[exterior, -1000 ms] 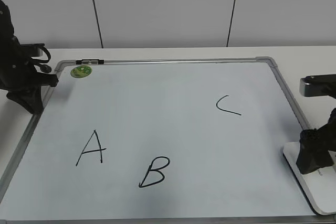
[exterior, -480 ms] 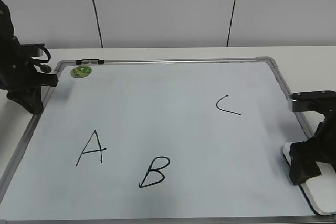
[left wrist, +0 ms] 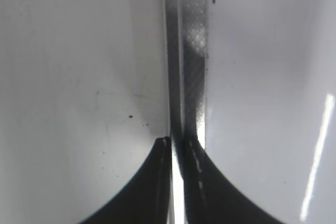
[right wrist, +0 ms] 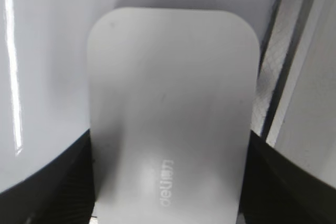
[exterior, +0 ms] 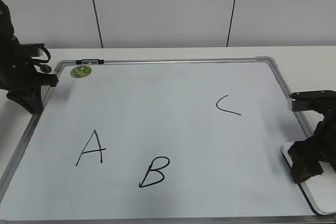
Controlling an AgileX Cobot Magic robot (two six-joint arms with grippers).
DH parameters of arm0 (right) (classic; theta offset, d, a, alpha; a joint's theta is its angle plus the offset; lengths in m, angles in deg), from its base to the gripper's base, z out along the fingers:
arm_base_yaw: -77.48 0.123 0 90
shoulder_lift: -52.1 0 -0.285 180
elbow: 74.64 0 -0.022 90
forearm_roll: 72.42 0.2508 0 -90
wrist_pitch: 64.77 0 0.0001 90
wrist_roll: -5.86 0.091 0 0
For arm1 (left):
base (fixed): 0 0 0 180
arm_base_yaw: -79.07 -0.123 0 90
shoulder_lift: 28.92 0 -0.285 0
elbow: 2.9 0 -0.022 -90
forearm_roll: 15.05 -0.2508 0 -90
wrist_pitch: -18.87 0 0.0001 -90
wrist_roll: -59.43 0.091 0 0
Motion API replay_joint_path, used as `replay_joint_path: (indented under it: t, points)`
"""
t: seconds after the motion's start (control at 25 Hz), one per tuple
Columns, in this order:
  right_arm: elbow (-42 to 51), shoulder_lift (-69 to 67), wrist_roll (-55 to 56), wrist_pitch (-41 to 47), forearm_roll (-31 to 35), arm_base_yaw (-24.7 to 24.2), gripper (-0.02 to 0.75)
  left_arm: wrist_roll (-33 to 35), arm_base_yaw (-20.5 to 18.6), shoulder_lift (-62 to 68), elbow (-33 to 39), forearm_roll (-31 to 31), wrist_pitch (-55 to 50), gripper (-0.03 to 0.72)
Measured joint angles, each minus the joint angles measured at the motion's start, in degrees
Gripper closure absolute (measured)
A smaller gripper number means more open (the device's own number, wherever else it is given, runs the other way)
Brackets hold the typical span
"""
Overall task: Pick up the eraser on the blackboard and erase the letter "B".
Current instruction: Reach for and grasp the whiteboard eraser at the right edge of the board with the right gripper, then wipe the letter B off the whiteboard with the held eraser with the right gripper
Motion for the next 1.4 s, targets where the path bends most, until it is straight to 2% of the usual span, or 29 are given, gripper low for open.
replay_joint_path:
  t: [0.36,0.44,0.6,0.88,1.2,1.4]
  points:
    - [0.0,0.0,0.0,0.0,0.6,0.0,0.215,0.0,0.0,0.0,0.0,0.0,0.0,0.662]
    - [-0.7,-0.2,0.0,1.4,3.1,0.0,0.215,0.0,0.0,0.0,0.0,0.0,0.0,0.662]
    - [-5.6,-0.4,-1.4,9.6,8.8,0.7,0.215,0.0,0.0,0.0,0.0,0.2,-0.1,0.662]
    - [-17.1,-2.1,-2.7,18.2,10.1,8.9,0.216,0.0,0.0,0.0,0.0,0.4,-0.1,0.662]
    - [-29.4,-10.7,1.1,23.3,4.2,20.0,0.216,0.0,0.0,0.0,0.0,0.5,-0.1,0.662]
    - [-34.8,-14.7,2.9,24.4,2.1,24.3,0.216,0.0,-0.1,0.0,0.0,0.6,-0.1,0.662]
